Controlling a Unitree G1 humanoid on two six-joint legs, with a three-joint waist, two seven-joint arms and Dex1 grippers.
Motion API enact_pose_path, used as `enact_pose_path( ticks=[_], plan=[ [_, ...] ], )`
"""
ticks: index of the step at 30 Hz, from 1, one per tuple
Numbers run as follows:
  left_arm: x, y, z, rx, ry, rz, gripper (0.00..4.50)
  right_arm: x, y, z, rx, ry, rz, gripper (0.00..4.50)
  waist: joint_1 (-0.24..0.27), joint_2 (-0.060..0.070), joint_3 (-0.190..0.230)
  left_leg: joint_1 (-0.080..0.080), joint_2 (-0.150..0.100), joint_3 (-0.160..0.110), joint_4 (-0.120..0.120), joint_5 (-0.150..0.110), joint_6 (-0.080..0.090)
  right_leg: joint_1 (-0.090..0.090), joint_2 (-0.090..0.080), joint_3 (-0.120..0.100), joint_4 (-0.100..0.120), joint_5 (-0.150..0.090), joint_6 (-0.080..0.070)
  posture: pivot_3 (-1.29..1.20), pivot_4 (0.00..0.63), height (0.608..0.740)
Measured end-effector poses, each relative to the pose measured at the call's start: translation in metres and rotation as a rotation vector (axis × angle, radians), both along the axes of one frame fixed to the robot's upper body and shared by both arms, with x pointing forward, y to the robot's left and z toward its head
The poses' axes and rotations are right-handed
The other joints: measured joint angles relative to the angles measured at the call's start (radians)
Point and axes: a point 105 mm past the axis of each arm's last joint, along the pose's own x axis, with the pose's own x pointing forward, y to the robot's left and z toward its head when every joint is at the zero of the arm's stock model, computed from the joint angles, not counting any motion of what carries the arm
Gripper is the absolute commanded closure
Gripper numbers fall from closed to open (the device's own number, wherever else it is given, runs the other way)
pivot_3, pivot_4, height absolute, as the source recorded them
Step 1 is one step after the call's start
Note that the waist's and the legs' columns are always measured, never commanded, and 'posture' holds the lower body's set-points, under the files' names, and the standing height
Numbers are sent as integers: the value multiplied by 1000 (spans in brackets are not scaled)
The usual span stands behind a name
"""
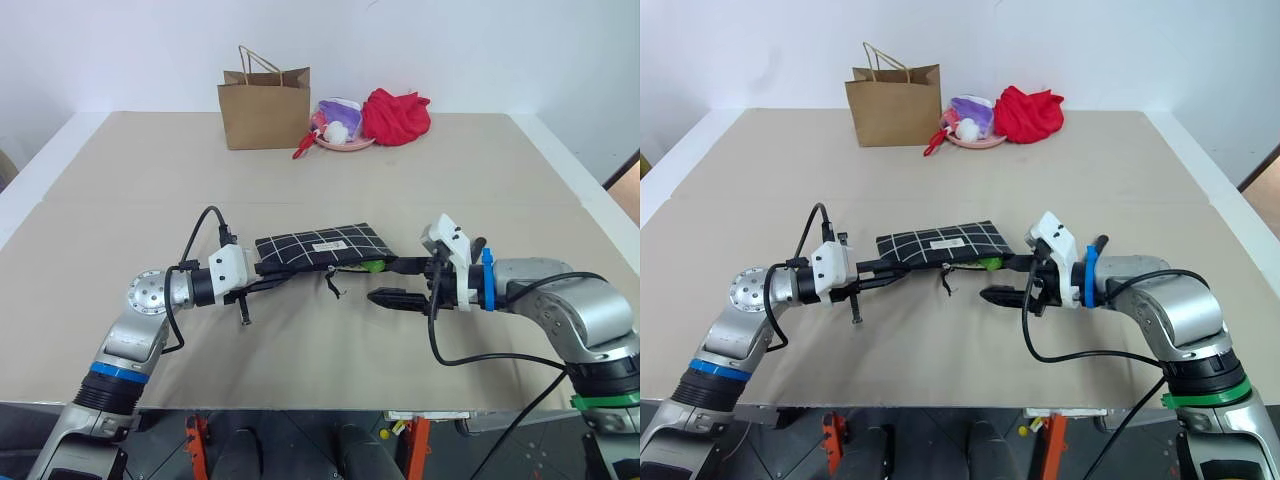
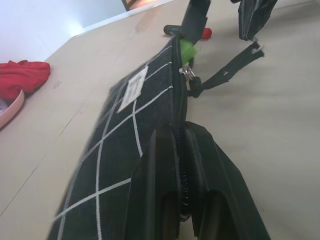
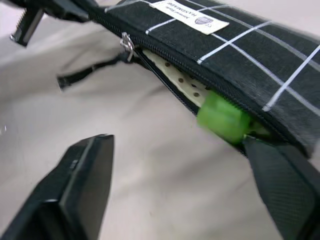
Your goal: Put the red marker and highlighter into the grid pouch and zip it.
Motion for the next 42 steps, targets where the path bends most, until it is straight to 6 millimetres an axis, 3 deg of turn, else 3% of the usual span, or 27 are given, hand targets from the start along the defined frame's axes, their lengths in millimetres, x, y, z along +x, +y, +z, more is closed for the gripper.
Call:
enact_pose_path(
  ticks=[7, 12, 15, 22, 28, 34, 38, 40, 42],
  plan=[
    [0, 2, -2, 4, 14, 10, 4500, -15, -41, 15, 62, -22, -103, 27, 3, 0, 0, 0, 0, 0, 0, 0, 0, 1, 0, 0, 0, 0, 0, 0, 150, 740],
    [-1, 3, -3, 8, 17, 7, 4500, 6, -85, 3, -6, -117, -489, 27, -1, 0, 0, 1, 0, 0, 1, 0, 0, 1, 0, 0, 0, 2, 0, 0, 150, 740],
    [-1, 3, -3, 9, 19, 6, 4500, 22, -101, -10, -10, -162, -761, 27, -3, 0, 0, 1, 0, 0, 1, 0, 0, 0, 0, 0, 0, 3, 0, 0, 150, 740],
    [0, 2, 0, 10, 11, -1, 4500, 37, -112, -31, -46, -226, -1139, 27, -3, 1, 0, 0, 0, 0, 1, 1, -1, 0, 0, 0, 0, 2, 0, 0, 150, 740],
    [1, 1, 1, 8, 7, -4, 4500, 39, -103, -48, -52, -221, -1229, 27, -3, 1, -1, 1, 0, 0, -1, 1, -1, 0, 0, 0, 0, 2, -1, 0, 150, 740],
    [1, 1, 1, 9, 7, -5, 4500, 29, -96, -56, -54, -224, -1284, 1760, 0, -1, -2, 2, 0, 0, 0, 1, -1, 2, 0, 0, 0, 1, -1, 0, 150, 740],
    [1, 1, 1, 9, 7, -5, 4500, 25, -93, -57, -52, -212, -1286, 3363, 3, -2, -3, 2, 0, 0, 0, 1, -1, 2, 0, 0, 0, 1, -2, 0, 150, 740],
    [1, 1, 1, 9, 7, -5, 4500, 24, -92, -58, -52, -207, -1285, 3881, 3, -2, -3, 2, 0, -1, 0, 1, -1, 2, 0, 0, 0, -1, -5, 0, 150, 740],
    [1, 1, 1, 9, 7, -5, 4500, 24, -92, -57, -54, -203, -1284, 3947, 3, -2, -3, 2, 0, -1, 0, 1, -1, 2, 0, 0, 0, -1, -5, 0, 150, 740]
  ],
)
